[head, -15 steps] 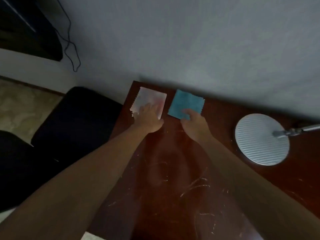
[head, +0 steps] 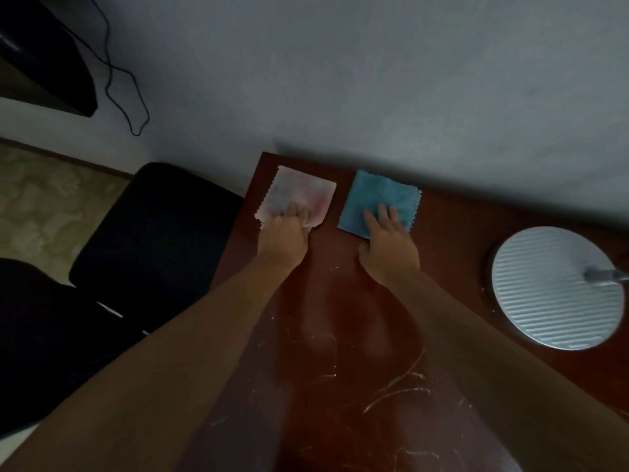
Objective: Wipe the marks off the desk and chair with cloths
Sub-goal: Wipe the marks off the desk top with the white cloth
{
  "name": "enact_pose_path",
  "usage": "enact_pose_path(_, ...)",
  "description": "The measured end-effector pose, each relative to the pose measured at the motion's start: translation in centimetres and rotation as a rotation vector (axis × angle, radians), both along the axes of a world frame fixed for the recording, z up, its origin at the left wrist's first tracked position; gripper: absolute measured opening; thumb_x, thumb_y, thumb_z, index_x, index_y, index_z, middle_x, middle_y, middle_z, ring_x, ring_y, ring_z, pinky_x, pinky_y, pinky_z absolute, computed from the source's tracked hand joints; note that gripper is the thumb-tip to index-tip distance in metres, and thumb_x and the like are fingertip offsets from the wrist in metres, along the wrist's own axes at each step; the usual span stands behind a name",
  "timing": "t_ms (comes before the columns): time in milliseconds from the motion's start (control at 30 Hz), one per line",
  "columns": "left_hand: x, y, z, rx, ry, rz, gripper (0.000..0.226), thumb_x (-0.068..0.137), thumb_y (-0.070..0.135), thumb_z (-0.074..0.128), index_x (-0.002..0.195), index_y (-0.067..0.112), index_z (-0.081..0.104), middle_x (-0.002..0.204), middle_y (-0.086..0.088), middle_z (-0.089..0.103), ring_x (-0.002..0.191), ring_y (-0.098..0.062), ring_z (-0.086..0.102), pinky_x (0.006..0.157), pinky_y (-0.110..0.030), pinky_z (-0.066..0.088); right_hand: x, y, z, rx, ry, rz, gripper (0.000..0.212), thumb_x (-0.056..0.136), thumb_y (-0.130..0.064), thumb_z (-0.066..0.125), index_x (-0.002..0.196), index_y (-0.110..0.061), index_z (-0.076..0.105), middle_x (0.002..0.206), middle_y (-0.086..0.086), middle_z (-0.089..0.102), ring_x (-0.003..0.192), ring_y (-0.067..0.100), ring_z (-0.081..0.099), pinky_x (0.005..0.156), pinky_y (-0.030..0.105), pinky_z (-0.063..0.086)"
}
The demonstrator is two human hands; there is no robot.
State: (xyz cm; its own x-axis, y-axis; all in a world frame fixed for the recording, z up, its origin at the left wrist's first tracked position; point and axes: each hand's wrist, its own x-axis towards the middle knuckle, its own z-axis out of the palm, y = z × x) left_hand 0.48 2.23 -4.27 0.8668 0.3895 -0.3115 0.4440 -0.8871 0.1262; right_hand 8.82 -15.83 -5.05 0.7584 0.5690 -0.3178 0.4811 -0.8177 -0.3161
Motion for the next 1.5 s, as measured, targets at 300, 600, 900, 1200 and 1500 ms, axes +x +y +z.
enact_pose_path(300,-0.1,0.7,1.4,-0.243,-0.189,0.151,0.035,0.101,0.030,0.049,0.132,0.016,0.060,0.107,-0.013,0.071,0.099,-0.031,0.066,0.082,-0.038,0.055,-2.9,1.6,0.9,0.422,-0.050,-0.147,0.033,0.091,-0.019,0.050,0.120,-0.011,0.064,0.118,0.012,0.067,0.114,0.032,0.061,0.094,0.041,0.050)
enact_pose_path(600,-6.7,-2.3,2.9,-0.235,-0.083,-0.036,0.025,0.096,0.032,0.052,0.112,0.015,0.063,0.084,-0.002,0.067,0.082,-0.024,0.068,0.066,-0.033,0.053,-7.6,5.9,3.2,0.590,-0.099,-0.239,0.024,0.091,-0.017,0.049,0.109,-0.009,0.064,0.106,0.007,0.065,0.099,0.021,0.058,0.080,0.027,0.044)
enact_pose_path(900,-21.1,1.4,0.5,-0.198,-0.041,0.319,0.069,0.096,0.043,0.053,0.155,0.032,0.020,0.164,-0.001,0.019,0.150,-0.031,0.019,0.116,-0.054,0.024,-8.4,8.2,-2.9,0.100,-0.209,0.384,0.052,0.104,-0.033,0.032,0.151,-0.012,0.028,0.160,0.014,0.021,0.149,0.034,0.005,0.118,0.054,0.008)
enact_pose_path(1200,-29.7,1.3,-4.4,-0.457,-0.150,0.770,0.057,0.097,0.063,0.032,0.148,0.039,0.028,0.146,0.000,0.047,0.133,-0.026,0.047,0.109,-0.048,0.038,-16.7,9.3,-3.6,0.091,-0.248,0.398,0.046,0.103,-0.032,0.031,0.145,-0.015,0.038,0.153,0.014,0.033,0.146,0.034,0.021,0.114,0.057,0.022)
enact_pose_path(1500,-29.9,0.7,-4.8,-0.137,-0.211,0.648,0.045,0.098,0.053,0.038,0.119,0.016,0.054,0.099,-0.008,0.067,0.086,-0.033,0.066,0.068,-0.038,0.050,-17.0,11.1,-3.7,0.216,-0.211,0.506,0.051,0.101,-0.033,0.044,0.146,-0.010,0.039,0.156,0.021,0.027,0.147,0.036,0.017,0.121,0.046,0.009)
